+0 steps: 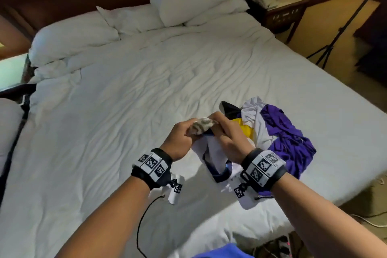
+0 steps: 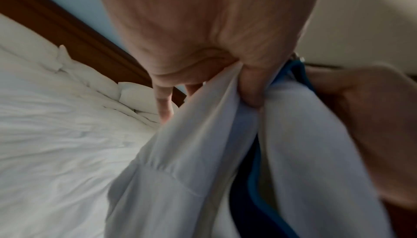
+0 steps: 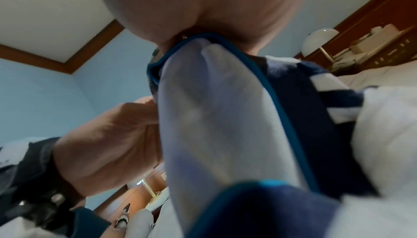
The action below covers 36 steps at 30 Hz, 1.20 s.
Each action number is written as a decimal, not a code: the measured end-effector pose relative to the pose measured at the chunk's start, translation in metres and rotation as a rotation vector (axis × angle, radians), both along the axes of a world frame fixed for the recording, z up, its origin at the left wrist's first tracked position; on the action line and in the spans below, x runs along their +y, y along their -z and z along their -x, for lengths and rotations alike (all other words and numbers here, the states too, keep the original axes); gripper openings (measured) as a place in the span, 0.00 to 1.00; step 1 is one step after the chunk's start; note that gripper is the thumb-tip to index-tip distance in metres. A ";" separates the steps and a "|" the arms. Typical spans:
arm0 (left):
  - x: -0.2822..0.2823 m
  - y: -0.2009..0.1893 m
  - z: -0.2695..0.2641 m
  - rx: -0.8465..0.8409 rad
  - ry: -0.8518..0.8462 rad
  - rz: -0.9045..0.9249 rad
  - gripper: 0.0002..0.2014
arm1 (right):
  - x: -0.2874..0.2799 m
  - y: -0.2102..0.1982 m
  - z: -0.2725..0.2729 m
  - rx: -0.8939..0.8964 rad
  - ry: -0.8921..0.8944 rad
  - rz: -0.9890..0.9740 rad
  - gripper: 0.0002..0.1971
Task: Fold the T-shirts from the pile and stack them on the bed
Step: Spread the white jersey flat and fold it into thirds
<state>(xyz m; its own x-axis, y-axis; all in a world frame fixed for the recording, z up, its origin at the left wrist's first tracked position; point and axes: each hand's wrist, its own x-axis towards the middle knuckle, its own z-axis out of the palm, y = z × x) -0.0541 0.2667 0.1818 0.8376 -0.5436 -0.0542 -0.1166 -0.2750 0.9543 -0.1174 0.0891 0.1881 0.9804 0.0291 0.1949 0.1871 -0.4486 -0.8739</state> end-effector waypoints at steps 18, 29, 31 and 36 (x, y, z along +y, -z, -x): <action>0.077 -0.005 0.045 -0.249 0.153 -0.225 0.34 | 0.055 0.012 0.031 0.054 0.073 0.075 0.14; 0.089 -0.010 -0.014 -0.058 0.005 -0.199 0.09 | -0.005 0.040 0.070 0.078 0.159 0.196 0.15; 0.079 -0.018 -0.005 -0.145 0.120 -0.332 0.13 | 0.000 0.027 0.066 0.045 0.205 0.125 0.08; 0.028 -0.039 0.027 -0.210 0.254 -0.227 0.04 | 0.028 -0.004 0.051 -0.143 0.267 0.033 0.07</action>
